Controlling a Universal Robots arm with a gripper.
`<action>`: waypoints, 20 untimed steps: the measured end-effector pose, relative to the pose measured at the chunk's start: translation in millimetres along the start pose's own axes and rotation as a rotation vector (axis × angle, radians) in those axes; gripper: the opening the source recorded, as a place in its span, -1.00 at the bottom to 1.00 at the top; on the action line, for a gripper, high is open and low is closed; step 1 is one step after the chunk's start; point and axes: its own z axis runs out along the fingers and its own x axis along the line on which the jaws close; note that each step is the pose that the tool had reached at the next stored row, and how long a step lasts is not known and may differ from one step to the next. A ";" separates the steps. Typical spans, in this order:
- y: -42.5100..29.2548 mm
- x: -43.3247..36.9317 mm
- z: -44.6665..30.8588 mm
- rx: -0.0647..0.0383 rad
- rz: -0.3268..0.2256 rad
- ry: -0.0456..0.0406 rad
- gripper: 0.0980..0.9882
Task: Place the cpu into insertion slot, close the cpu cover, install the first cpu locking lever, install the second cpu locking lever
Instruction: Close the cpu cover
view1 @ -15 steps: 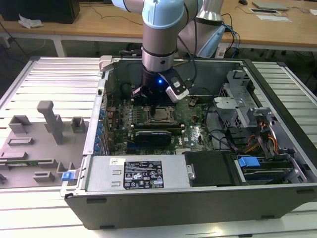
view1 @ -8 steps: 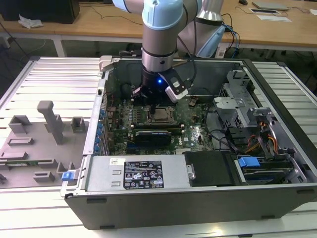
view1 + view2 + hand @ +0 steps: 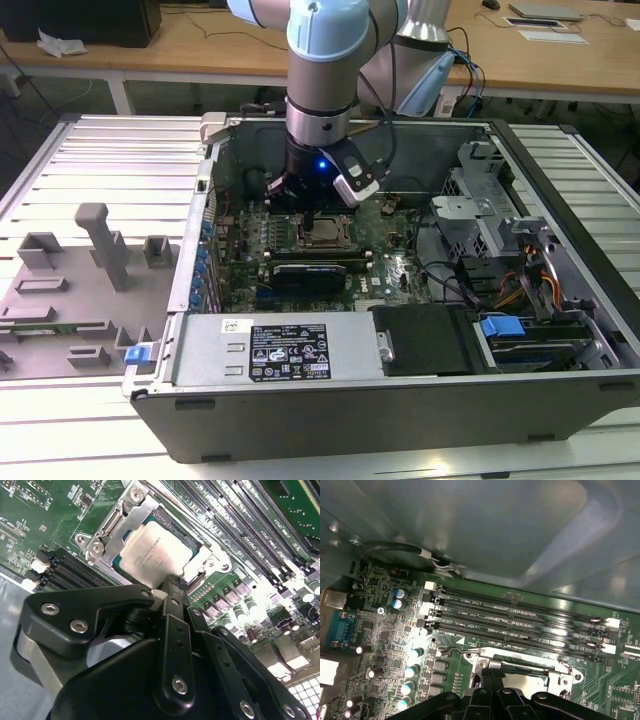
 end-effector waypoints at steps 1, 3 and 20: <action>0.6 -0.3 -0.9 0.000 0.000 -0.0005 -0.98; 0.4 -3.6 -2.0 0.000 0.000 -0.0007 -0.98; 0.1 -9.1 -10.2 -0.011 0.007 0.0732 -0.98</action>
